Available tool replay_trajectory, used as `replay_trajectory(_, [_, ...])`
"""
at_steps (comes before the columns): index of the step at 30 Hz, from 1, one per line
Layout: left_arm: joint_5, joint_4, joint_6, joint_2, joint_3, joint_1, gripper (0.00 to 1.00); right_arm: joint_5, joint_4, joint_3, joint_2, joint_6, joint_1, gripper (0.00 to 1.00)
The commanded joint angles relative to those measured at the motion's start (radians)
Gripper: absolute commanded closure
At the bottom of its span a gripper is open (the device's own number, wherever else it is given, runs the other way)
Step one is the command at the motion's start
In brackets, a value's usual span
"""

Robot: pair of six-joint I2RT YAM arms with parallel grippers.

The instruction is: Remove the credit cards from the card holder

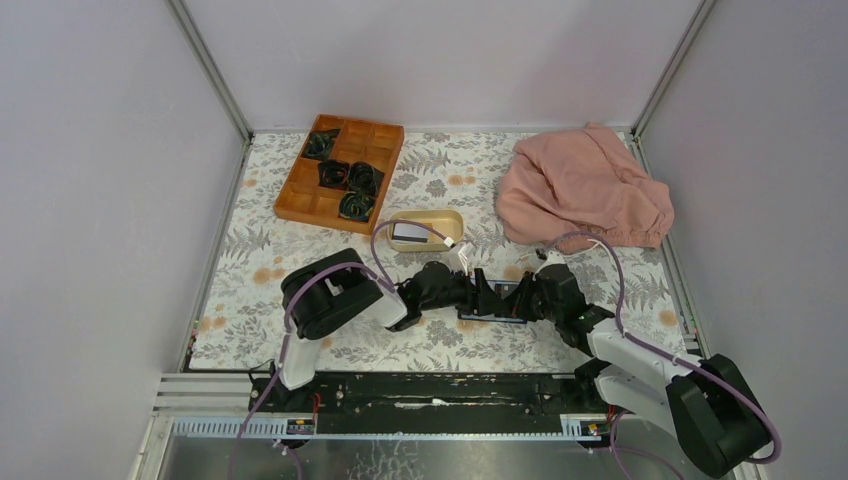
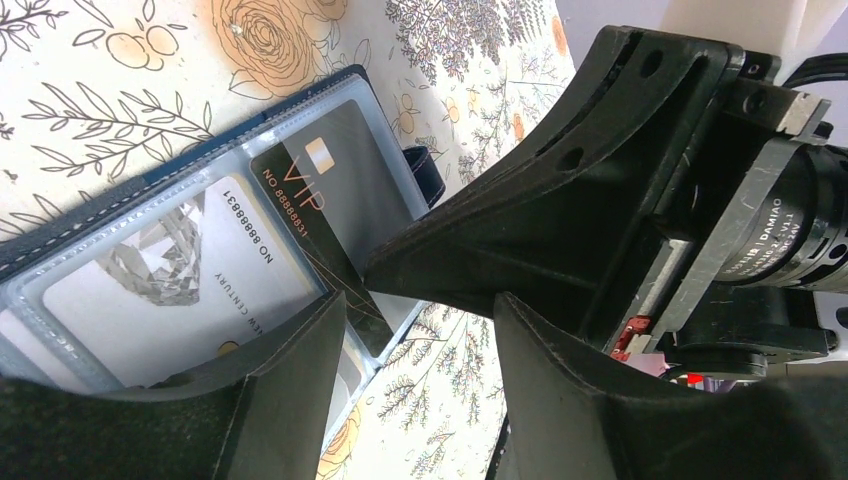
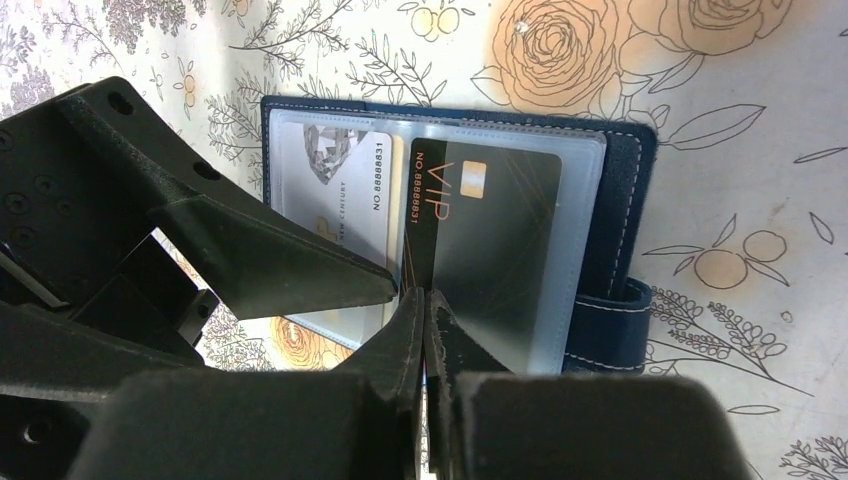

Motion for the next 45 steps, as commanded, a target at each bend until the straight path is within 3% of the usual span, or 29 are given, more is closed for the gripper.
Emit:
replay_trajectory(1, [-0.001, -0.008, 0.003, 0.025, -0.028, 0.006, 0.36, -0.041, 0.005, -0.011, 0.007, -0.002, -0.016, 1.00])
replay_trajectory(9, [-0.009, 0.003, 0.011, -0.026, -0.093, 0.032, 0.36, 0.077, -0.218, 0.079, -0.202, -0.074, -0.019, 1.00])
replay_trajectory(45, [0.020, 0.049, 0.008, 0.009, -0.117, 0.069, 0.36, 0.031, -0.175, 0.070, 0.064, -0.056, -0.024, 0.99])
